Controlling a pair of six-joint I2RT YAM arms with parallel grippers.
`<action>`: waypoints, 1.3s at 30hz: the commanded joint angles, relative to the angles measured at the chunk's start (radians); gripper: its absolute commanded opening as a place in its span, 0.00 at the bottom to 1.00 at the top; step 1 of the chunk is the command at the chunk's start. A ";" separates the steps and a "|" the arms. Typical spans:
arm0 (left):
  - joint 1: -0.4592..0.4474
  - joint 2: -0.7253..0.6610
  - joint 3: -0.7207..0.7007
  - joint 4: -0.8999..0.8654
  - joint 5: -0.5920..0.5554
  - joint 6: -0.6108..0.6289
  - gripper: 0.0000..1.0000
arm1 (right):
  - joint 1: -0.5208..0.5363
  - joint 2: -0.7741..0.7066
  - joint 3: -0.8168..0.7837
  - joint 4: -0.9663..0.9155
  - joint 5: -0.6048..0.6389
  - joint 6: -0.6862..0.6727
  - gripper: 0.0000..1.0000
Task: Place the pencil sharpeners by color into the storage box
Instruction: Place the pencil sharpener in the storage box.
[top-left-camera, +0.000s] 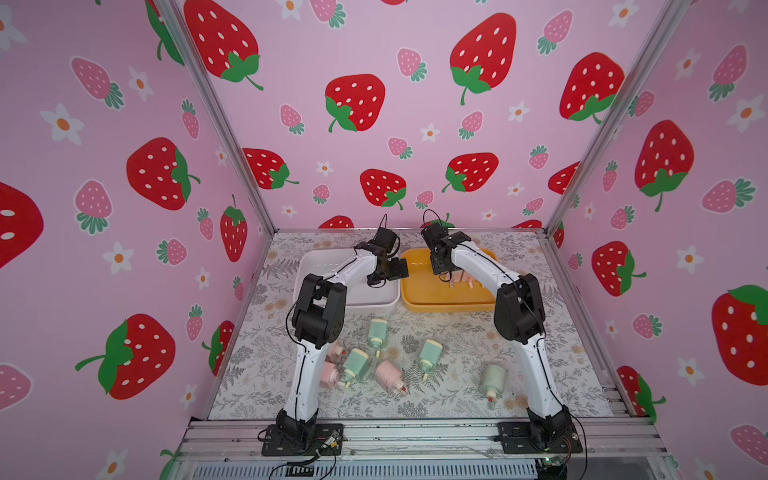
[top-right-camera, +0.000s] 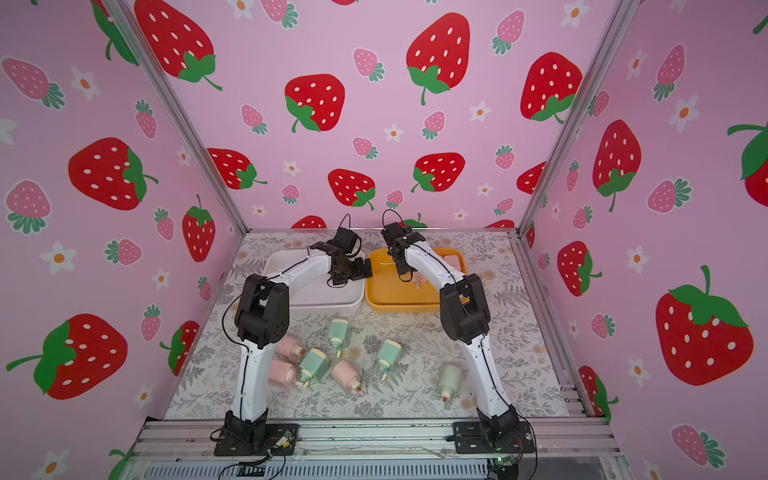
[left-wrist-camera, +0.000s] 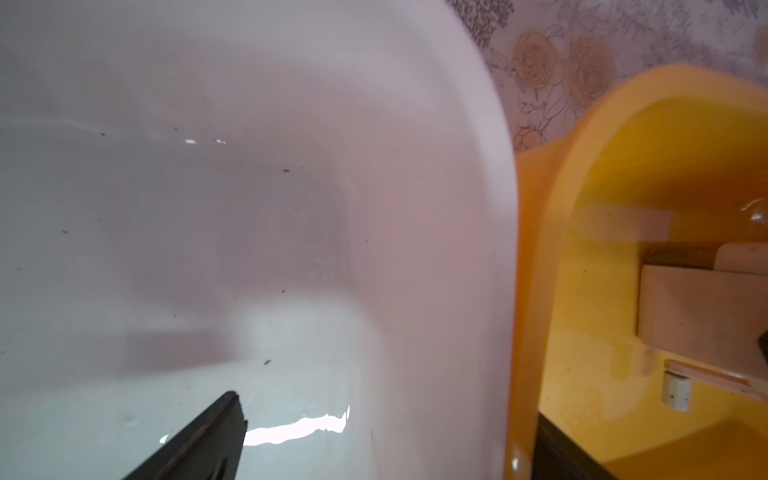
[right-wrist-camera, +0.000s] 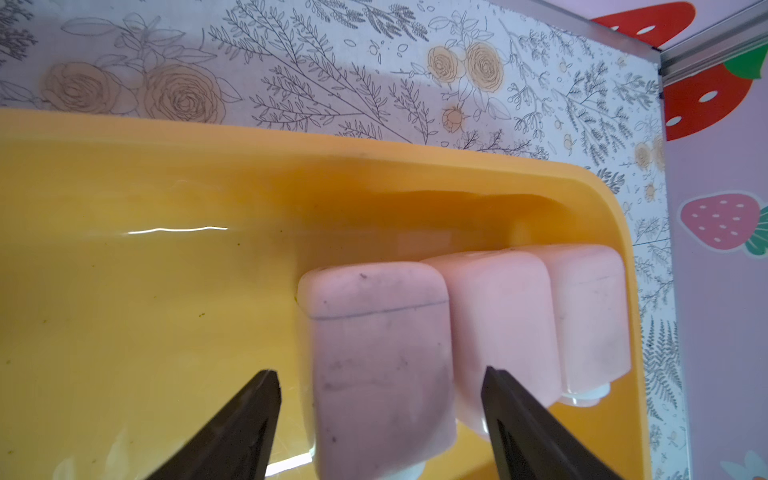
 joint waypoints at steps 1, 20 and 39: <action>0.003 0.006 0.029 -0.028 -0.001 0.010 1.00 | 0.008 -0.060 -0.020 0.024 0.031 -0.038 0.89; 0.003 0.018 0.034 -0.039 0.002 0.007 1.00 | 0.009 0.046 0.035 -0.035 0.113 -0.154 1.00; 0.003 0.009 0.019 -0.044 -0.015 0.010 1.00 | 0.008 0.064 0.040 -0.068 0.214 -0.139 1.00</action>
